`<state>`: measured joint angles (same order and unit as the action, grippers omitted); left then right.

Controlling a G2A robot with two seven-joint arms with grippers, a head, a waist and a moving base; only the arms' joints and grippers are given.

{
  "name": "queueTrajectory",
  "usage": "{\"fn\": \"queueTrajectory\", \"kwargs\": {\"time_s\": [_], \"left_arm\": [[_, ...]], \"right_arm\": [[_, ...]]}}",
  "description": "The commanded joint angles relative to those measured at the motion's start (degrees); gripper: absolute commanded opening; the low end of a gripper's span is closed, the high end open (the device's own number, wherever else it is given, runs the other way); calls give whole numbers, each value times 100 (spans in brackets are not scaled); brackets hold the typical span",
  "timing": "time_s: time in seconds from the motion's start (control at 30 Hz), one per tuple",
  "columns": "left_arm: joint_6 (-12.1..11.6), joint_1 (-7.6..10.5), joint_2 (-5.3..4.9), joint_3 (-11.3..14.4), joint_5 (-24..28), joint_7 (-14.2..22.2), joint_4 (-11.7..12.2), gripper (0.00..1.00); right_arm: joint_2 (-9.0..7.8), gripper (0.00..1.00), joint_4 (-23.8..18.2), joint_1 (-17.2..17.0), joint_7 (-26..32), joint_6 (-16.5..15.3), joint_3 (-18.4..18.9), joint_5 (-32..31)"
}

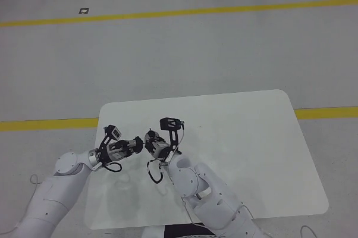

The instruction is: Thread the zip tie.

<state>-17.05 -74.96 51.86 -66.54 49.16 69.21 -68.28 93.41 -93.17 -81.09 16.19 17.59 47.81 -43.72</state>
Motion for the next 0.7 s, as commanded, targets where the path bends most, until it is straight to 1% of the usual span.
{"fn": "queueTrajectory", "kwargs": {"time_s": [0.0, 0.2, 0.4, 0.67], "left_arm": [[3, -1, 3, -4, -2, 4, -1, 0], [20, 1, 14, -9, -17, 5, -7, 0], [24, 4, 25, -18, 6, 27, -7, 0], [39, 6, 35, -55, 45, 56, 26, 0]], "right_arm": [[-2, 0, -18, -13, -55, 4, 5, 11], [-16, 0, -86, -38, -71, -26, -2, 14], [-15, 0, 29, 31, 83, 24, -61, 27], [-5, 0, 100, 95, 63, 73, -104, 74]]}}
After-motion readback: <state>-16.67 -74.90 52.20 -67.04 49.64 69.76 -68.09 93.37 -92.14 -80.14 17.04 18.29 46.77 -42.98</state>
